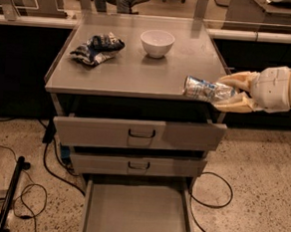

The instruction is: Pick redbull can from bottom drawer and place on counter

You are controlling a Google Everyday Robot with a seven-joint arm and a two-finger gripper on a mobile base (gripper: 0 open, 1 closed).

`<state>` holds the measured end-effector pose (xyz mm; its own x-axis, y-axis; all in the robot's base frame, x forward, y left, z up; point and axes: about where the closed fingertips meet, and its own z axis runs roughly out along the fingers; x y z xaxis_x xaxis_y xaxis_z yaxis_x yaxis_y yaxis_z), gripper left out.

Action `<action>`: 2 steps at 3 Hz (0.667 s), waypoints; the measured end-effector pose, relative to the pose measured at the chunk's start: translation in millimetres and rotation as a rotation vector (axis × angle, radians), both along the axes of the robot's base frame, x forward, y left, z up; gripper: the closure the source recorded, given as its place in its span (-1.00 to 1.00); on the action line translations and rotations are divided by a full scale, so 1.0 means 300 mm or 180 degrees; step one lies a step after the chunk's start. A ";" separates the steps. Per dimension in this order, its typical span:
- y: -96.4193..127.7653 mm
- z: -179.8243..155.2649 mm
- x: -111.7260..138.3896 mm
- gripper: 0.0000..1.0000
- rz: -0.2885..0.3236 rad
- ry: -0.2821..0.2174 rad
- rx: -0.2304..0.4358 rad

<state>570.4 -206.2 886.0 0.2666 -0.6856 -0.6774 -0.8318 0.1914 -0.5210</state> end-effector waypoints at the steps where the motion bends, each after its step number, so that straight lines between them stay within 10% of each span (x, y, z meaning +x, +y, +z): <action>1: 0.066 0.003 0.137 1.00 0.0104 0.0030 -0.0046; 2: 0.149 0.014 0.293 1.00 0.0176 0.0121 -0.0092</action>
Offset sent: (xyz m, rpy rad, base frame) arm 0.1483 0.0730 0.0143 -0.0460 0.0715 0.0714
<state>658.2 -161.4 890.3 0.2790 -0.6900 -0.6679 -0.8600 0.1301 -0.4935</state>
